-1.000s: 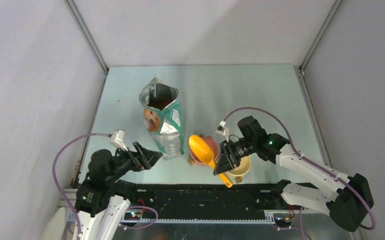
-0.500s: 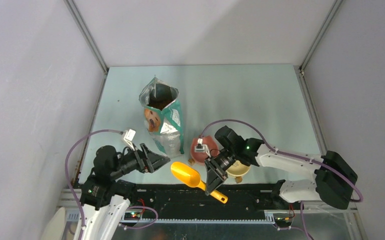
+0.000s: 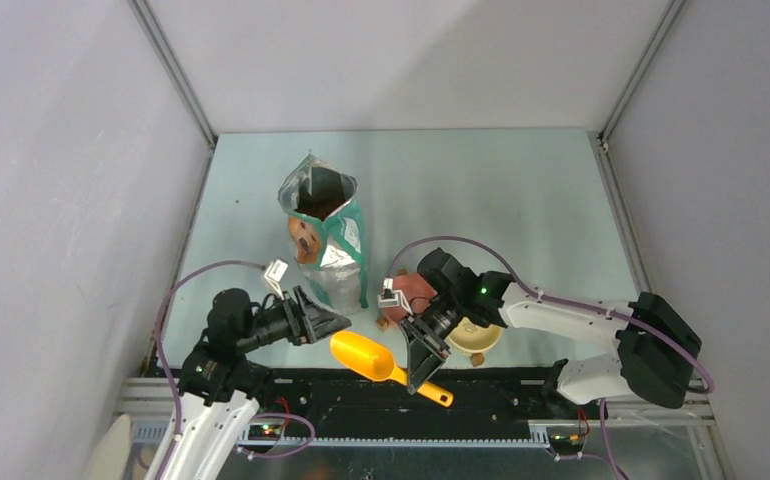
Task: Serve the pet food
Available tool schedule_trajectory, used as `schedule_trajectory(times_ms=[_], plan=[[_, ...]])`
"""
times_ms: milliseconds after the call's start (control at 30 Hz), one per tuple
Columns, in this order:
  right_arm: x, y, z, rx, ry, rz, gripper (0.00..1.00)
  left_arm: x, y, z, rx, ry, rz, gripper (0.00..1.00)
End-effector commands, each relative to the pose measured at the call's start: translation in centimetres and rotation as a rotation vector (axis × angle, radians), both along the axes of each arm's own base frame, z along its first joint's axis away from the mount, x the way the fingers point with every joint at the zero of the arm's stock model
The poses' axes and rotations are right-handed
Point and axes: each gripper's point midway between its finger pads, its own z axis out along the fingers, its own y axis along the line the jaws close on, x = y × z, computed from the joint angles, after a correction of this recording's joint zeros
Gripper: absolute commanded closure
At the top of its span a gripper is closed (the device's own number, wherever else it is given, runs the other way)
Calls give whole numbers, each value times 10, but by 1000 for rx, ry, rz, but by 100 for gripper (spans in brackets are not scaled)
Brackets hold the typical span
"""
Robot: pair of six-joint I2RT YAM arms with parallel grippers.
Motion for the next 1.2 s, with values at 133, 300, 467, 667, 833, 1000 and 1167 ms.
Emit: schedule_trajectory(times_ms=[133, 300, 467, 667, 833, 1000, 1167], plan=[[0, -4, -5, -52, -42, 29, 100, -7, -7, 29, -55, -66, -59, 16], [3, -5, -7, -65, -33, 19, 100, -10, -8, 24, -38, -49, -82, 16], [17, 6, 2, -7, -28, -12, 100, -14, -12, 18, -47, -16, -131, 17], [26, 17, 12, 8, -51, -7, 100, -20, -14, 22, -51, -29, -179, 21], [26, 23, 11, 3, -55, 8, 100, -20, -15, 16, -46, -12, -185, 46], [32, 25, 10, -3, -54, -9, 100, -19, -16, 14, -47, -13, -186, 79], [42, 30, 7, -45, -66, -50, 89, -11, -11, 9, -28, 10, -108, 100]])
